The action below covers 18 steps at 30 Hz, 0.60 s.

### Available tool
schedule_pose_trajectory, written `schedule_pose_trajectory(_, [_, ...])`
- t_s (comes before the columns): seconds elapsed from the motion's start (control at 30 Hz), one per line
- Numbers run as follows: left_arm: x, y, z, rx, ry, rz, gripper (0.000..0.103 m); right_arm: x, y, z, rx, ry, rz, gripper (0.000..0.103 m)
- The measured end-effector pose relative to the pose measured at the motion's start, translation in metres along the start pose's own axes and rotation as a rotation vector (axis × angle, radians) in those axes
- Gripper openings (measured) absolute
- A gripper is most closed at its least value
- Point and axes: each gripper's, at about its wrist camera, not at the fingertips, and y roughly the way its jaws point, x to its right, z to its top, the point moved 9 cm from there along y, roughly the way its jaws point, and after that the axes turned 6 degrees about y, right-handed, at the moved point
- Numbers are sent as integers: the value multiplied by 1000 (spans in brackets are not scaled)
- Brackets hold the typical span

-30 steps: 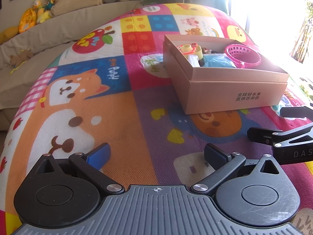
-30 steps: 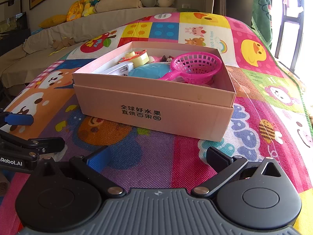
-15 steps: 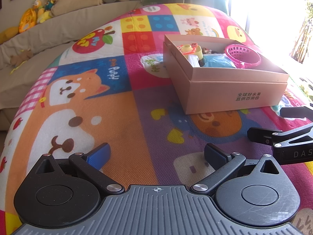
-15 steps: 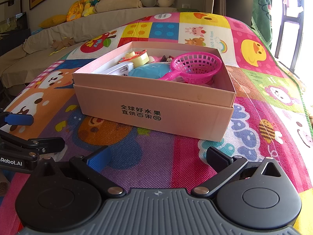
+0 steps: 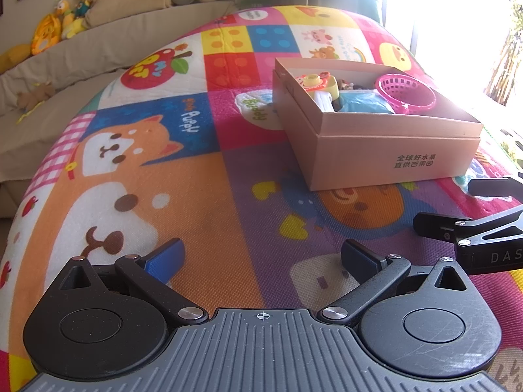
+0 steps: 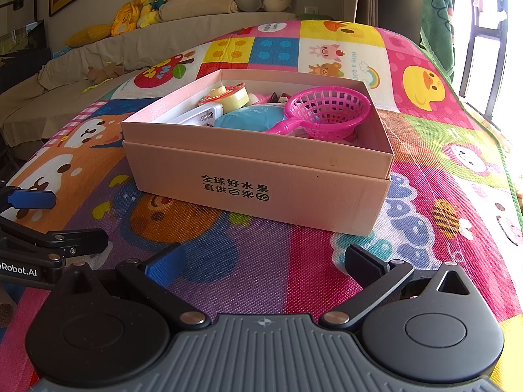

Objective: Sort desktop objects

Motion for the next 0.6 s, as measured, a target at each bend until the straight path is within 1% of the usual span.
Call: schedule_pose_trajectory(0.6, [0, -1, 0, 1, -3, -5, 103, 0, 0, 0, 0, 0, 0, 103])
